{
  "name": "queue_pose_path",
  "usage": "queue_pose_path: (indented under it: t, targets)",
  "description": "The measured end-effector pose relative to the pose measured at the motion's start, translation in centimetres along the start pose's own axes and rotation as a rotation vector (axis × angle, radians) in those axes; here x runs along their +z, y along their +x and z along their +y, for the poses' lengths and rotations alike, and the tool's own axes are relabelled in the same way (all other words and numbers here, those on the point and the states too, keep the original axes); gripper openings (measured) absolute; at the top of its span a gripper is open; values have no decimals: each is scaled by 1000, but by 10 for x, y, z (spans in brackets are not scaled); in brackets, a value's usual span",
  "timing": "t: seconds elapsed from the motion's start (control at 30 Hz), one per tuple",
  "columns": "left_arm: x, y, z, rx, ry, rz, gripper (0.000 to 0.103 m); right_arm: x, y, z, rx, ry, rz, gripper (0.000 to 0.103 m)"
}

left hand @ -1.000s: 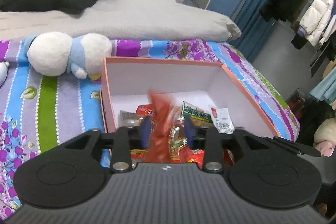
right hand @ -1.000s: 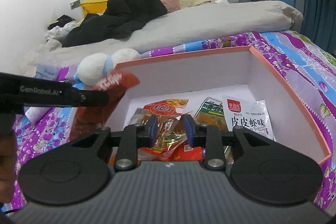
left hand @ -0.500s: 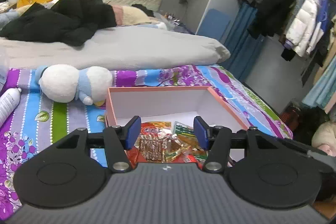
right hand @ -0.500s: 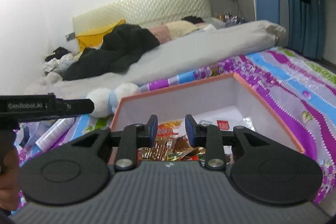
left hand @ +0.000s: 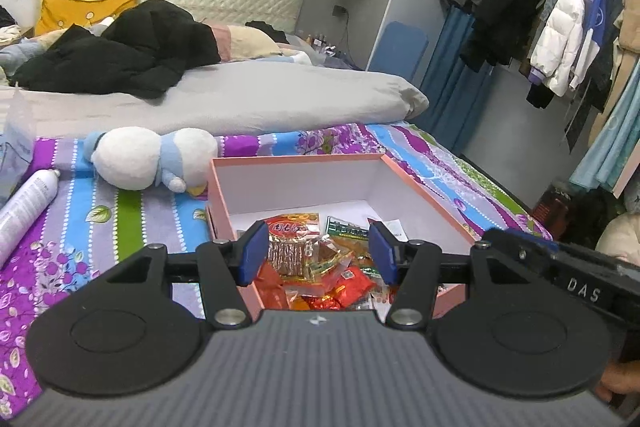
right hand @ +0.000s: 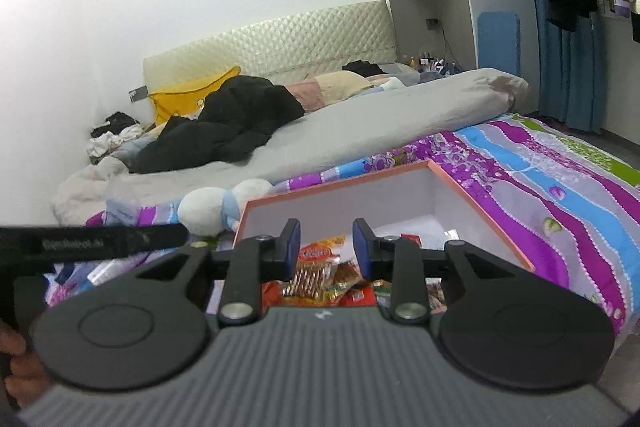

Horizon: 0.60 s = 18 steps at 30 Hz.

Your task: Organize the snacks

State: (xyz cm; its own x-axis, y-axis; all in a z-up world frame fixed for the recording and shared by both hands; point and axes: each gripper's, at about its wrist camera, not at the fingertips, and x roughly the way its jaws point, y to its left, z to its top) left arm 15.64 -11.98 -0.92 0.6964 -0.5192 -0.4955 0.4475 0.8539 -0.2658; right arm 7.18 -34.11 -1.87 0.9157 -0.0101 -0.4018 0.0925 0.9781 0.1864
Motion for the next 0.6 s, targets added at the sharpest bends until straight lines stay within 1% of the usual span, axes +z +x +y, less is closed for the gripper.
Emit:
queue_pose_path:
  t: [0.2, 0.33, 0.43, 0.6]
  targets:
    - [-12, -24, -5, 16, -7, 0, 61, -14, -19, 0, -16, -3, 28, 33]
    - [-21, -36, -2, 34, -25, 15, 61, -24, -28, 1, -11, 4, 51, 33]
    - [-29, -44, 1, 52, -34, 30, 61, -32, -34, 2, -24, 4, 71, 33]
    - [-33, -51, 5, 82, -34, 66, 61, -36, -39, 4, -29, 10, 104, 32]
